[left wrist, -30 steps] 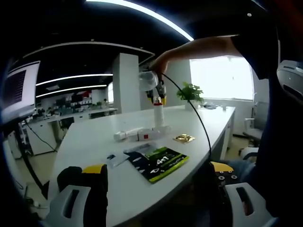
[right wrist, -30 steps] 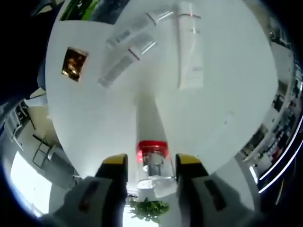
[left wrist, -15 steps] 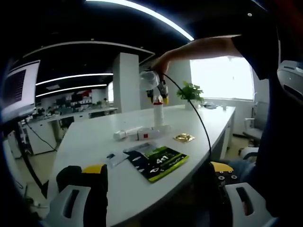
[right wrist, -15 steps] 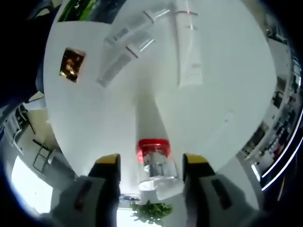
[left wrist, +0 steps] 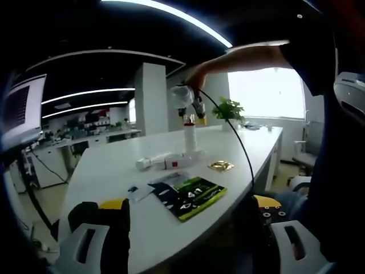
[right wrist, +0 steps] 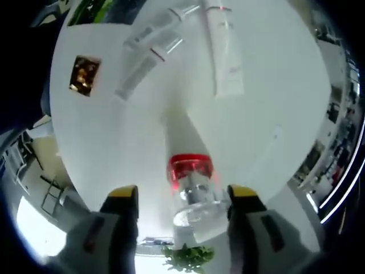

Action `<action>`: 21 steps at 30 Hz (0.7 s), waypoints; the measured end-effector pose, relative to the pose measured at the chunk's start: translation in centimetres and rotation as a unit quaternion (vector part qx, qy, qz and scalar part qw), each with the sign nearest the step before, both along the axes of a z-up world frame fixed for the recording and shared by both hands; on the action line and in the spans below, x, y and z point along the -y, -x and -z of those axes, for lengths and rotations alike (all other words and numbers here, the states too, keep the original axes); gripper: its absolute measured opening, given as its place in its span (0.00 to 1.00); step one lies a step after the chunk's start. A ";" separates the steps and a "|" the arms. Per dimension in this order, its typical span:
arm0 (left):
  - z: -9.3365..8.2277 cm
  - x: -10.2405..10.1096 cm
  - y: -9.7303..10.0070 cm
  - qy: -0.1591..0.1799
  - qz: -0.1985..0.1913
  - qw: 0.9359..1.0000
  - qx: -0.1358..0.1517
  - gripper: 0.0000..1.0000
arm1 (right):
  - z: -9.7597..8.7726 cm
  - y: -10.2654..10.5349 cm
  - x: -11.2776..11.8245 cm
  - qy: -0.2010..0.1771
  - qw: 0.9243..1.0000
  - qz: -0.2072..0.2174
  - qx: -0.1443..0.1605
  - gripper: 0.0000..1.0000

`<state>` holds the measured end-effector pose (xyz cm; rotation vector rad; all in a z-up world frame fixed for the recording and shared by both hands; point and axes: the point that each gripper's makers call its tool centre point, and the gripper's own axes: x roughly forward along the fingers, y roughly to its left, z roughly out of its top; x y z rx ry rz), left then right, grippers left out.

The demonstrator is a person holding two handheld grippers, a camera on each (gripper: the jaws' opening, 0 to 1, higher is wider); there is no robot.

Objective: Arrange the skincare products in the storage area until every visible bottle or jar stands upright without overlapping.

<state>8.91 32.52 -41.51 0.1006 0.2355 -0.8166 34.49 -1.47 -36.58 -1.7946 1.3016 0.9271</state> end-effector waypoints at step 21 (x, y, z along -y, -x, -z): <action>-0.7 1.5 0.1 -0.004 0.015 1.000 0.001 0.88 | -1.0 -0.6 3.6 -0.043 0.997 0.006 0.058 0.68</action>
